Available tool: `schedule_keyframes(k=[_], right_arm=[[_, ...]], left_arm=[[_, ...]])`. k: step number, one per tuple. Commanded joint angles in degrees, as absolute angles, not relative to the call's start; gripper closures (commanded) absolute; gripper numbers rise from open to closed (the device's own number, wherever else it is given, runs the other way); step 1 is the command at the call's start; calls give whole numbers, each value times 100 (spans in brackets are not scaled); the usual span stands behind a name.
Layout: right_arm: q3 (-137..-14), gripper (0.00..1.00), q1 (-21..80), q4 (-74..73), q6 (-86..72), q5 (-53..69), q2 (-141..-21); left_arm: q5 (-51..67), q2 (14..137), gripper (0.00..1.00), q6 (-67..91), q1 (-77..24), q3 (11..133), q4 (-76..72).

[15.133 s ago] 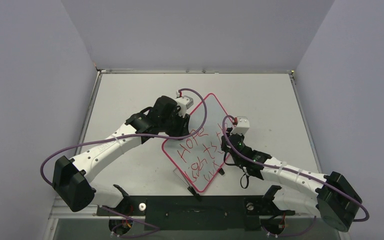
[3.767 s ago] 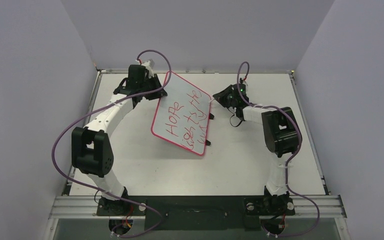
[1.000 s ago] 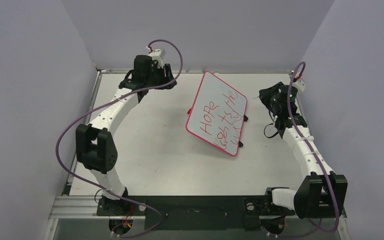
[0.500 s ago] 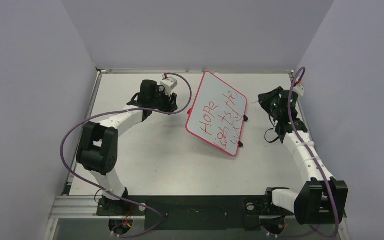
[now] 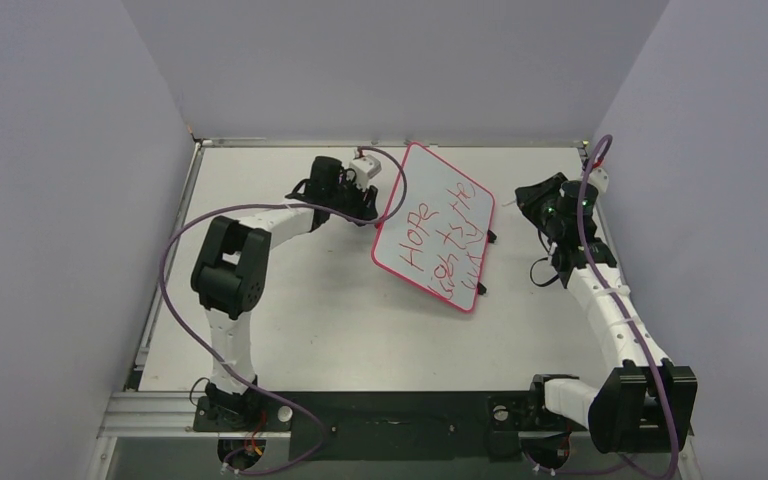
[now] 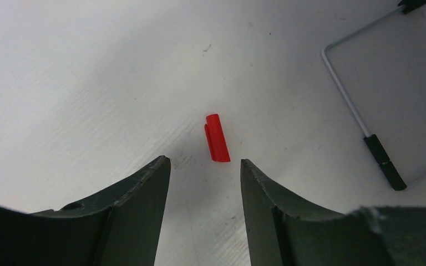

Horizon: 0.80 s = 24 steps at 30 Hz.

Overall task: Write a sentence on the whiteboard
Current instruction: Pick up the pen cap from the center of the board.

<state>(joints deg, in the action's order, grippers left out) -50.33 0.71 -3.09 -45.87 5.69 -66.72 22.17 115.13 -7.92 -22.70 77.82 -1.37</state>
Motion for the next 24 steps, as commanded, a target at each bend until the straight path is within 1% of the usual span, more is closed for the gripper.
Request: schedule_keyframes(k=[1, 4, 16, 19, 24], right_arm=[[-5039, 100, 18, -52, -4596, 638, -6491], [-5052, 100, 18, -46, -4603, 650, -6496], [-5026, 100, 18, -52, -4653, 742, -6496], [-5020, 100, -57, 110, -4685, 774, -6484], [-5008, 100, -146, 160, -4718, 819, -6474]], left_arm=[[2176, 11805, 54, -772, -2390, 8407, -66], [2027, 12035, 57, -766, -2442, 8571, 172], [1066, 12404, 62, -947, -2806, 8833, 736], [685, 12562, 62, -1061, -2874, 9084, 1096], [434, 12758, 63, -1194, -3036, 9322, 1331]])
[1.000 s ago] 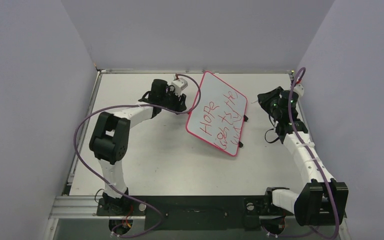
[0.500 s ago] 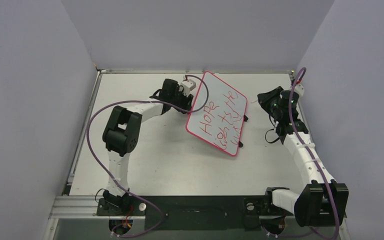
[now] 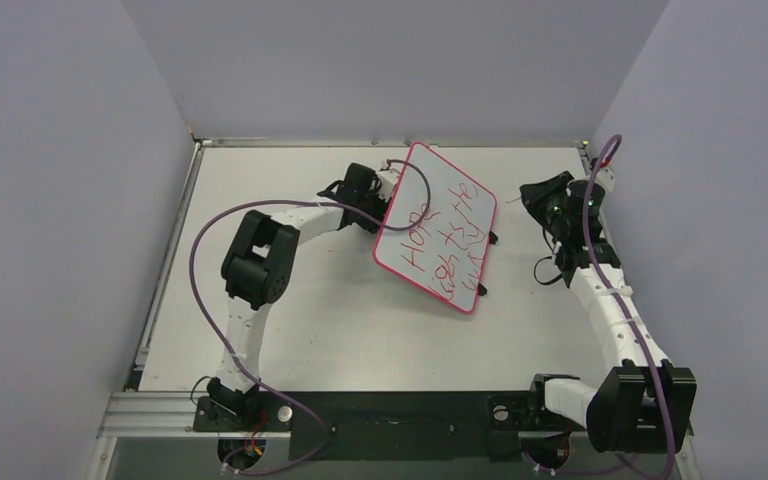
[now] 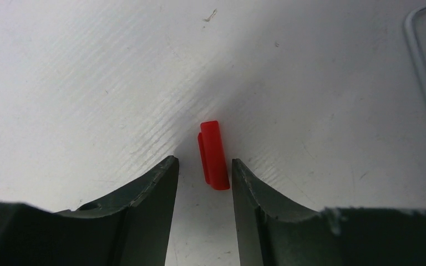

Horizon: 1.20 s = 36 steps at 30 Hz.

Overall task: Write a sentence on the whiteboard
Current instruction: Pick up the pen cap from the center of the board.

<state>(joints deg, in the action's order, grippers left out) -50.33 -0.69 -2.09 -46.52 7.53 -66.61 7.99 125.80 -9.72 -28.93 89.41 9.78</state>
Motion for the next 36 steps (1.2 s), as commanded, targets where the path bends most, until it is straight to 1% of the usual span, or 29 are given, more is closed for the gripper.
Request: schedule_keyframes(k=[1, 4, 5, 6, 7, 8, 11, 14, 23, 31, 36], right_arm=[[-5003, 100, -148, 165, -4726, 829, -6471], [-5003, 100, -160, 167, -4728, 844, -6466], [-4997, 100, -168, 167, -4728, 850, -6457], [-4990, 100, -180, 167, -4724, 856, -6454], [-4992, 100, -187, 167, -4723, 864, -6441], [-4992, 100, -207, 167, -4721, 867, -6442], [-4999, 100, -233, 167, -4728, 889, -6433], [-5001, 100, -236, 171, -4737, 903, -6448], [-5154, 100, -220, 168, -4763, 1103, -6460], [-5514, 100, -42, 28, -4688, 1223, -6434], [-5932, 100, 490, -132, -4554, 1334, -6529]], left_arm=[[443, 12805, 63, -1190, -3043, 9395, 1372], [483, 12886, 64, -1130, -3050, 9564, 1428], [483, 12927, 70, -1122, -3050, 9598, 1493], [472, 12941, 73, -1115, -3050, 9642, 1527], [469, 12967, 78, -1098, -3050, 9655, 1532], [453, 12974, 81, -1098, -3050, 9669, 1543], [424, 12979, 93, -1101, -3050, 9677, 1602], [376, 12990, 100, -1145, -3064, 9831, 1808], [254, 12580, 100, -1231, -2896, 9991, 1957], [563, 11664, 100, -888, -2473, 9731, 1867], [750, 10865, 100, -681, -2236, 9524, 1862]])
